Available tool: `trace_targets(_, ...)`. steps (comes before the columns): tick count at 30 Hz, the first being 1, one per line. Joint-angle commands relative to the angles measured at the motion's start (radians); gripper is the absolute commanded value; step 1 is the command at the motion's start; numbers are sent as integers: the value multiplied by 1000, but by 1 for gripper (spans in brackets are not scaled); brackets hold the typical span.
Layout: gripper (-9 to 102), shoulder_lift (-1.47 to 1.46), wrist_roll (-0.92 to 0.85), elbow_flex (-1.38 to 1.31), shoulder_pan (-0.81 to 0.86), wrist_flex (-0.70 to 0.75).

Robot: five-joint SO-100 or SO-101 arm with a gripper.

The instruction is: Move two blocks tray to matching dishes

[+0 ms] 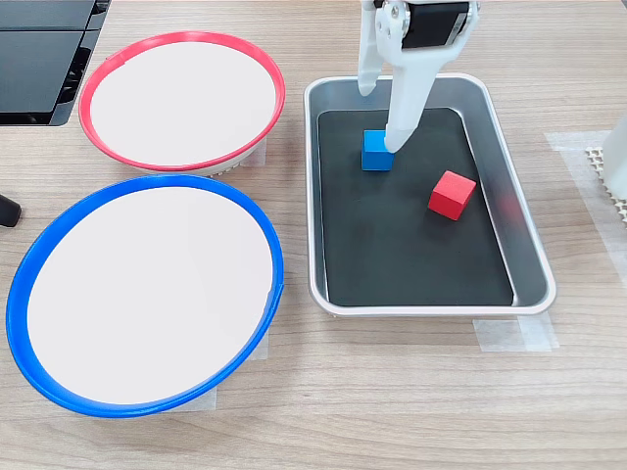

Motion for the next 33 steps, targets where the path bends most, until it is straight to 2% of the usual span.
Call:
trace_targets(1, 28, -21, 46, 21, 8, -69)
trace_targets(8, 25, -31, 138, 89, -20, -94)
trace_targets(13, 7, -31, 215, 100, -54, -101)
trace_targets(17, 0, -20, 290, 67, -92, -101)
trace_targets(19, 0, 2, 354, 20, -130, -64)
trace_targets(22, 0, 9, 499, -143, -229, 57)
trace_targets(27, 0, -149, 864, -623, -439, 241)
trace_targets(30, 0, -296, 1019, -833, -531, 212)
trace_targets(33, 0, -431, 1048, -905, -574, 140)
